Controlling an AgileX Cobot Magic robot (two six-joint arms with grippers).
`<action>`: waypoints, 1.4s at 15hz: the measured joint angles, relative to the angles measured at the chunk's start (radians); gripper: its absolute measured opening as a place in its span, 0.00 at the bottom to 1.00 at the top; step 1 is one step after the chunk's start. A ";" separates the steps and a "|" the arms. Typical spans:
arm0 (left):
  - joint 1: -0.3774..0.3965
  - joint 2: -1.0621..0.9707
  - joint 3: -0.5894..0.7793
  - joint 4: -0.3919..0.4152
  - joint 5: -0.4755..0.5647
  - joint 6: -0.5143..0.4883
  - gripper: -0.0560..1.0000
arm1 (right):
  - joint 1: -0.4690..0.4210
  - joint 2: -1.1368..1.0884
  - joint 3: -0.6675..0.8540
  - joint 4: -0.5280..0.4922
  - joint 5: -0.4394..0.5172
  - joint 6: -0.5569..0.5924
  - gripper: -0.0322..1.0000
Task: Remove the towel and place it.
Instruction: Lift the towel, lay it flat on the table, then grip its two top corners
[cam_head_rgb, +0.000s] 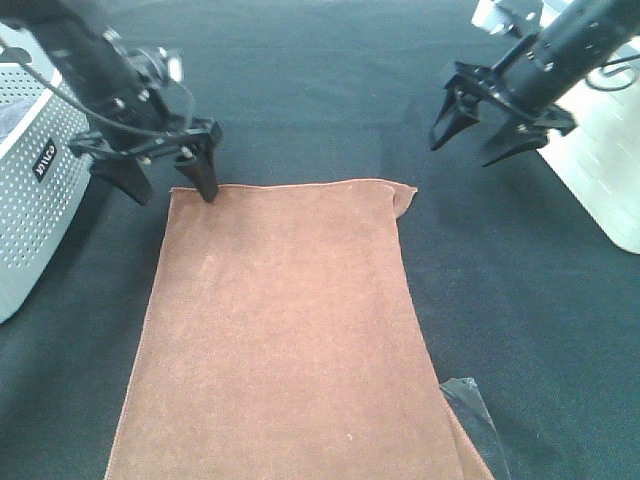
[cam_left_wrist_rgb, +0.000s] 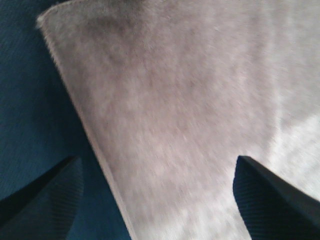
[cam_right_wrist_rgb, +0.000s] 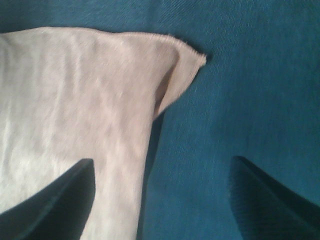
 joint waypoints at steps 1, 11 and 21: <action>0.011 0.038 -0.032 -0.003 0.008 0.002 0.79 | 0.000 0.038 -0.036 0.017 0.008 -0.004 0.71; 0.102 0.138 -0.088 -0.026 -0.025 0.083 0.78 | 0.000 0.286 -0.166 0.117 0.009 -0.081 0.71; 0.104 0.205 -0.114 -0.108 -0.062 0.144 0.78 | 0.000 0.362 -0.226 0.221 -0.083 -0.157 0.71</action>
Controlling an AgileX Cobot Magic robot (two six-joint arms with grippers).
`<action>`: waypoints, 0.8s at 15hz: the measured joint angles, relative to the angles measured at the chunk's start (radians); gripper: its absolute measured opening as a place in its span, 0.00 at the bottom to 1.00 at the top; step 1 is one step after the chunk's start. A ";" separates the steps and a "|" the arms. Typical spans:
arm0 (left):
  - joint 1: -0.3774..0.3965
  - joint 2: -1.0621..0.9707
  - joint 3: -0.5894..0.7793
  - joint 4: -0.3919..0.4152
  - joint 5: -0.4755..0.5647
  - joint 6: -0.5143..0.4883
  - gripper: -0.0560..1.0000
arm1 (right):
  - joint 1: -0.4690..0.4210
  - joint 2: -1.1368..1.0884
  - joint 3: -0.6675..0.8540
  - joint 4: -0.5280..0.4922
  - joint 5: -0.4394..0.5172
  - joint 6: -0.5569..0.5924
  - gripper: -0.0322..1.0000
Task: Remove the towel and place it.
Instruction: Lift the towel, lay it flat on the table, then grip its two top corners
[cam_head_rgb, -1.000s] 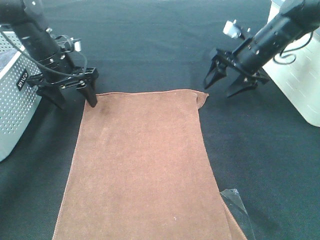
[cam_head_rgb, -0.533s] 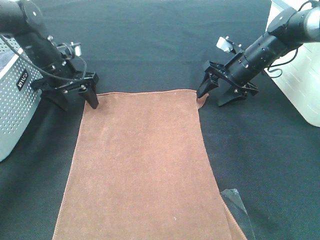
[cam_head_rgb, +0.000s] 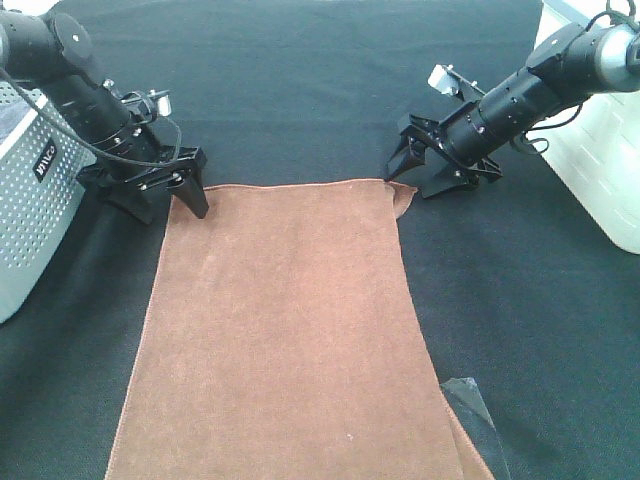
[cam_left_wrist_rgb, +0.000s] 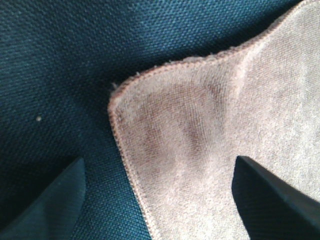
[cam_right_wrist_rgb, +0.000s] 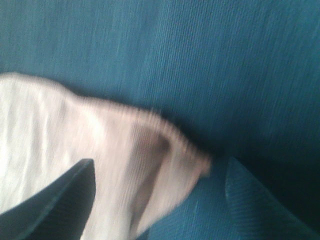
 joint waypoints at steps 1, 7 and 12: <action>0.000 0.002 -0.001 0.000 0.000 0.000 0.78 | 0.000 0.000 0.000 -0.001 -0.009 0.000 0.71; 0.001 0.009 -0.008 -0.006 0.004 0.000 0.77 | 0.008 0.000 0.000 -0.050 -0.040 0.037 0.66; 0.001 0.009 -0.008 -0.006 0.004 0.007 0.77 | 0.059 -0.004 -0.011 -0.175 -0.085 0.108 0.66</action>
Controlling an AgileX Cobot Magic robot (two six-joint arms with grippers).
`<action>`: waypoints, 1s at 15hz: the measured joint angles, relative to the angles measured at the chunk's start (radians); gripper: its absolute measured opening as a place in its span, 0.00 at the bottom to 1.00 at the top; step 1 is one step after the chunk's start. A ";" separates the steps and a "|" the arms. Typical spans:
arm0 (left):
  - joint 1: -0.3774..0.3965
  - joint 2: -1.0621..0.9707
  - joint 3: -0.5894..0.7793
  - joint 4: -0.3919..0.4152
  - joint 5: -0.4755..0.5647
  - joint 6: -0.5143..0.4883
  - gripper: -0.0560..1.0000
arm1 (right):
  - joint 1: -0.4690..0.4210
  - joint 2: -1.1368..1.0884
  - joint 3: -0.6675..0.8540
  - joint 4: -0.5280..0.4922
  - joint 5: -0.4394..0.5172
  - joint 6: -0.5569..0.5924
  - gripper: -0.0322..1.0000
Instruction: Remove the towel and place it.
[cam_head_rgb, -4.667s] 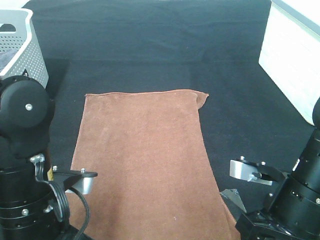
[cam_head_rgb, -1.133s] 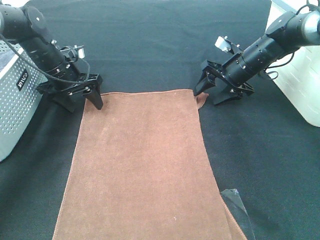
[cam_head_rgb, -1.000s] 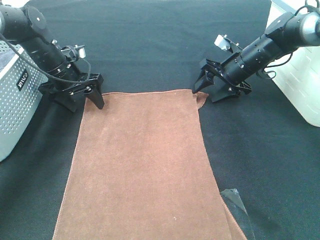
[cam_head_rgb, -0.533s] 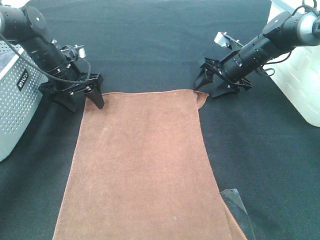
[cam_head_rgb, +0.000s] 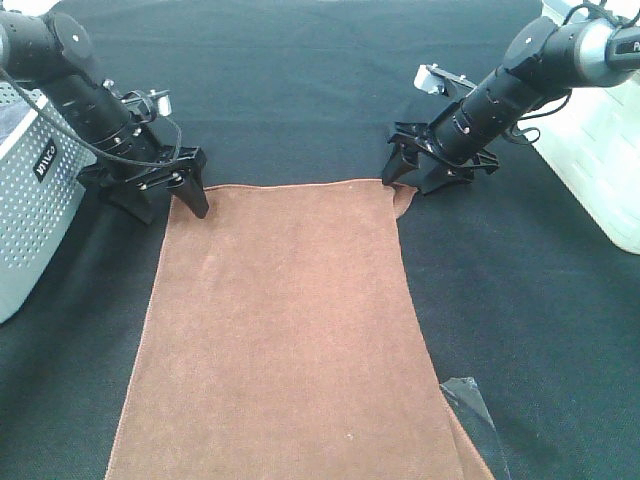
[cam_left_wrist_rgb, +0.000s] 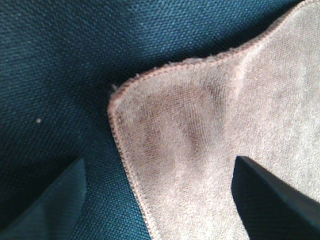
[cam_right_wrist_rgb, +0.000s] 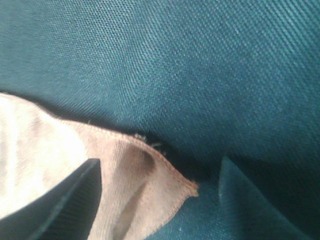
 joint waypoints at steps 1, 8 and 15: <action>0.000 0.000 0.000 0.000 0.000 0.000 0.77 | 0.001 -0.001 0.000 -0.007 -0.002 0.006 0.65; 0.000 0.000 0.000 0.000 0.000 0.004 0.77 | 0.014 0.015 -0.010 -0.049 -0.004 0.030 0.53; 0.001 0.006 0.000 0.003 -0.023 0.003 0.60 | 0.014 0.020 -0.012 -0.063 -0.013 0.031 0.38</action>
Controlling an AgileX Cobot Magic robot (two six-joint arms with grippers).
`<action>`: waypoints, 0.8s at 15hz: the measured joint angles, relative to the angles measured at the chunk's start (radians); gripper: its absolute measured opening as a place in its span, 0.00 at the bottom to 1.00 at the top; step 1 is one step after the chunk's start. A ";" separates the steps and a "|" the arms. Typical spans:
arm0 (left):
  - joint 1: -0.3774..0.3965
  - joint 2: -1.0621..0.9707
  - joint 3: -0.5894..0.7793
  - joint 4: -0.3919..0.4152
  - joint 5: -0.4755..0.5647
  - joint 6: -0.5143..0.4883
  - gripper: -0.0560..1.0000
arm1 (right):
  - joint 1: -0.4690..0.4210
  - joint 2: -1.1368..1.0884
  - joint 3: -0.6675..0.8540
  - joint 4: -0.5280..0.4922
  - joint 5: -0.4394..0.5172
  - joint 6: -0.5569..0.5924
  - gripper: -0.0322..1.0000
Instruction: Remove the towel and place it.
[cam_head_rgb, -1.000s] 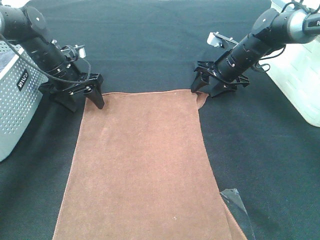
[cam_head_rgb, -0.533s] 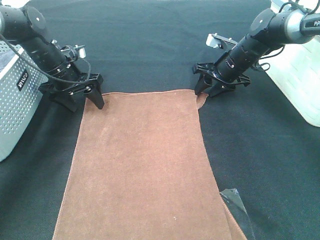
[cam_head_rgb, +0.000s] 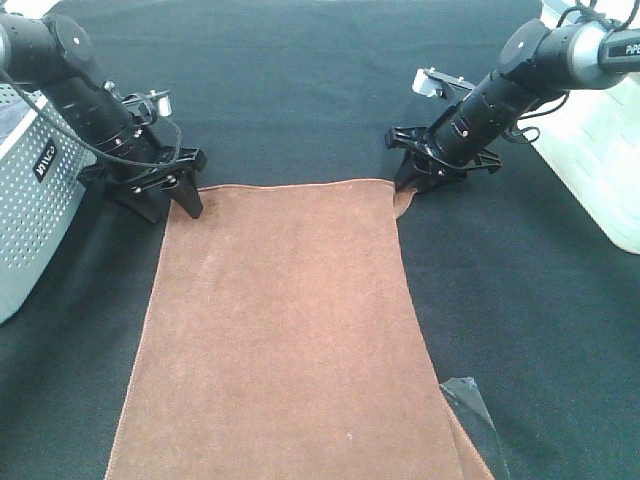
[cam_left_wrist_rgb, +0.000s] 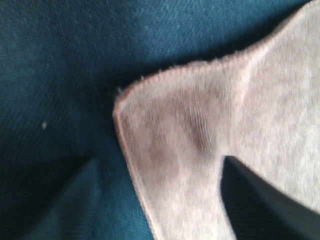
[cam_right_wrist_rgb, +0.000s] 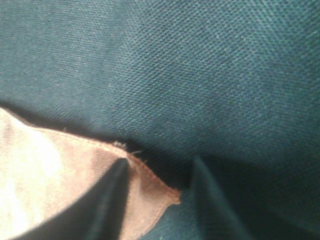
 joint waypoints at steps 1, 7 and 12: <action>0.001 0.003 0.000 0.001 -0.005 0.000 0.56 | 0.000 0.000 0.000 -0.002 -0.003 0.000 0.34; -0.002 0.010 0.000 -0.041 -0.046 0.004 0.34 | 0.012 0.000 0.000 -0.037 -0.009 0.002 0.31; -0.004 0.016 0.000 -0.048 -0.056 0.008 0.10 | 0.030 -0.002 0.000 -0.089 -0.025 0.034 0.24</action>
